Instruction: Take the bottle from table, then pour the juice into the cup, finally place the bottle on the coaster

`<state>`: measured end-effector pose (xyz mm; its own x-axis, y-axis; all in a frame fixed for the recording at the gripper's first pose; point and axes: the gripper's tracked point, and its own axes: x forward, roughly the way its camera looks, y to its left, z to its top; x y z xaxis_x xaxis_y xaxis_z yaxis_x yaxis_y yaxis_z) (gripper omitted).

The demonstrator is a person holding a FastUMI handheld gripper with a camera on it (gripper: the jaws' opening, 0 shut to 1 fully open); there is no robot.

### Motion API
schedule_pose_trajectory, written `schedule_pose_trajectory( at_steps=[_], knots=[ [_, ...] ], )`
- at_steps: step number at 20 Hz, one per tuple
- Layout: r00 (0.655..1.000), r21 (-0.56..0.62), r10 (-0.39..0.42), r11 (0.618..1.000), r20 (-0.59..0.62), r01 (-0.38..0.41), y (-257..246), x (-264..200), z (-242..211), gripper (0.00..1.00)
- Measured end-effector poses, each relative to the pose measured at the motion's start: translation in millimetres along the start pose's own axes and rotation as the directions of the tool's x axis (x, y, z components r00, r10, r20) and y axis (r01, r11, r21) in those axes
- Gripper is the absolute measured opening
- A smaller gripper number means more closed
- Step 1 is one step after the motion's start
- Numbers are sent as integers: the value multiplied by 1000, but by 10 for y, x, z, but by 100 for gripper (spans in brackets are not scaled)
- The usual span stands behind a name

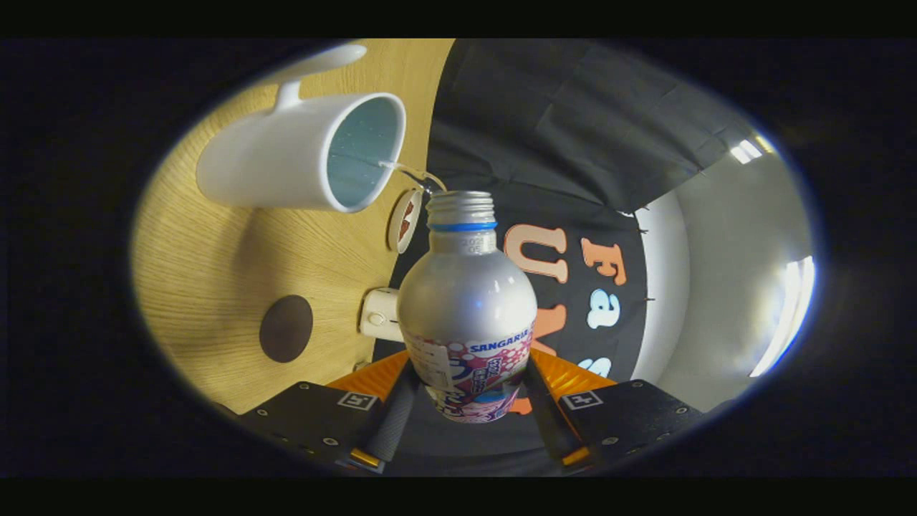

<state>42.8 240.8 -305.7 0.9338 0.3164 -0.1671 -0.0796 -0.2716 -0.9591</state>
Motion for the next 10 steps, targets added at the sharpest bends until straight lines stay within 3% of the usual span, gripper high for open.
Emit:
schedule_pose_trajectory(
  at_steps=[10],
  knots=[
    [1000, -20, 3, 1000, 13, -3, -31, -4, 30, 78]
  ],
)
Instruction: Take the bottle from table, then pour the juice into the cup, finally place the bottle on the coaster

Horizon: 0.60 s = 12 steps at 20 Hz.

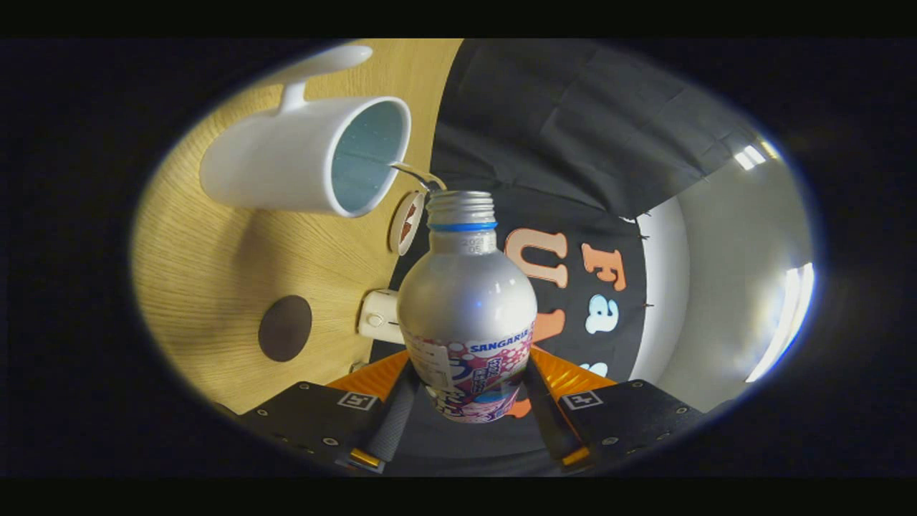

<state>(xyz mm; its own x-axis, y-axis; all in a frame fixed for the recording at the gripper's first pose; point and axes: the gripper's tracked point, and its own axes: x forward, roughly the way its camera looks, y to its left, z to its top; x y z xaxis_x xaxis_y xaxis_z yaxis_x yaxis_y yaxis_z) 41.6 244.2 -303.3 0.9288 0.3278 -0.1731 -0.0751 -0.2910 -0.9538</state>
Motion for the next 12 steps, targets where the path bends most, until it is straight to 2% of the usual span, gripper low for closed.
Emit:
schedule_pose_trajectory(
  at_steps=[12],
  knots=[
    [1000, -33, 9, 999, 9, -9, -43, 8, 2, 78]
  ],
)
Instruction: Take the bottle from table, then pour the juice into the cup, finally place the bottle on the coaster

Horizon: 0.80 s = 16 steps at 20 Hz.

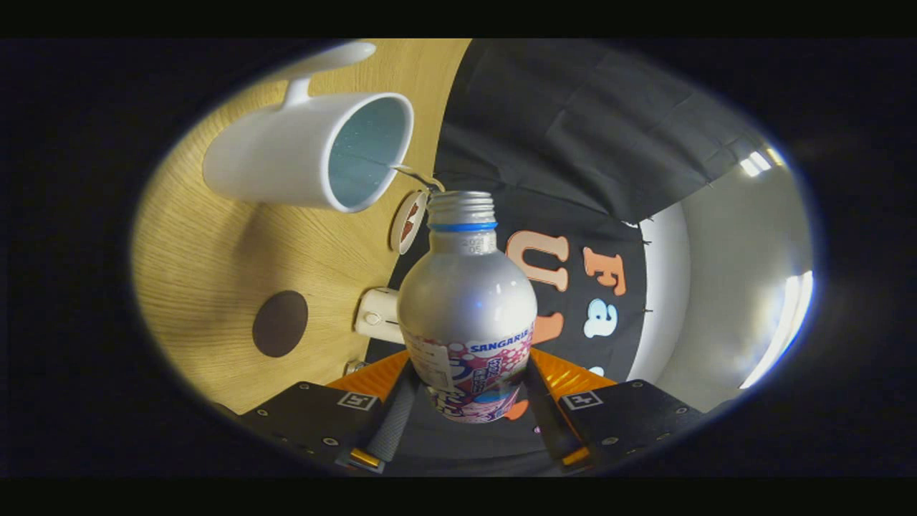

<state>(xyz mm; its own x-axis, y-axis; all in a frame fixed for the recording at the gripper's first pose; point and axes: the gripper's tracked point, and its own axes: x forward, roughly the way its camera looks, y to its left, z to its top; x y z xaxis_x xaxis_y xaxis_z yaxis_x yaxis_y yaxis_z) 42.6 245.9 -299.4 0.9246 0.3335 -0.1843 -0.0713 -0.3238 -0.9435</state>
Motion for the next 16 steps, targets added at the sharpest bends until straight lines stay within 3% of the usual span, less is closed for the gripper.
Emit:
schedule_pose_trajectory(
  at_steps=[16],
  knots=[
    [999, -42, 31, 999, 39, -29, -32, 38, 42, 78]
  ],
)
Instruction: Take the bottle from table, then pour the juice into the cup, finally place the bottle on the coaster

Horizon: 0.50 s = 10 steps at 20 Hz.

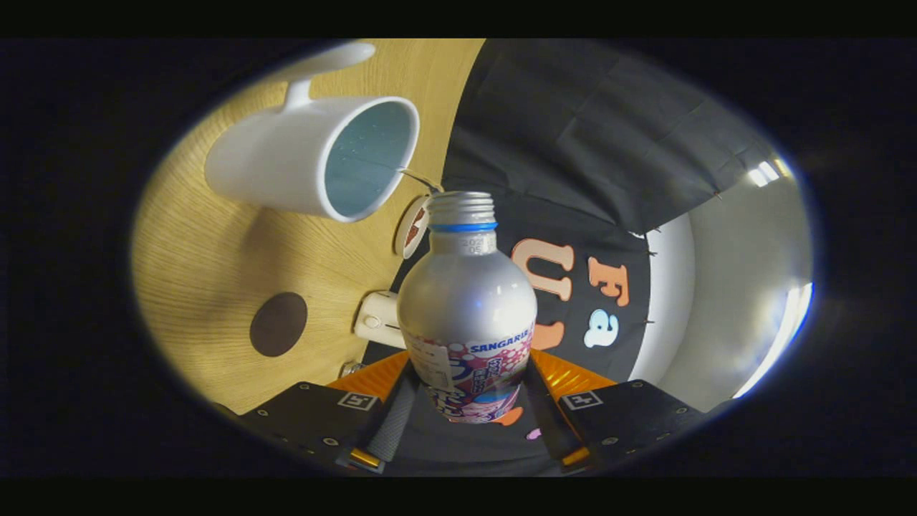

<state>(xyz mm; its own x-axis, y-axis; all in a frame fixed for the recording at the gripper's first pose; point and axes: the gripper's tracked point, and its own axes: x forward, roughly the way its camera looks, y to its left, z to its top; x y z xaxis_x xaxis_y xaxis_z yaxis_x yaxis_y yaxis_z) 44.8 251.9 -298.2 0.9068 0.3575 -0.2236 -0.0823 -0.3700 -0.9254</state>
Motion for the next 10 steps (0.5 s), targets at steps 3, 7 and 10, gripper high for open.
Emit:
schedule_pose_trajectory(
  at_steps=[3, 7, 10],
  knots=[
    [1000, -13, 4, 1000, 4, -4, -11, 2, 0, 78],
    [1000, -31, 9, 999, 11, -8, -30, 12, 5, 78],
    [1000, -52, -3, 999, 17, 4, -71, 24, 11, 78]
  ],
)
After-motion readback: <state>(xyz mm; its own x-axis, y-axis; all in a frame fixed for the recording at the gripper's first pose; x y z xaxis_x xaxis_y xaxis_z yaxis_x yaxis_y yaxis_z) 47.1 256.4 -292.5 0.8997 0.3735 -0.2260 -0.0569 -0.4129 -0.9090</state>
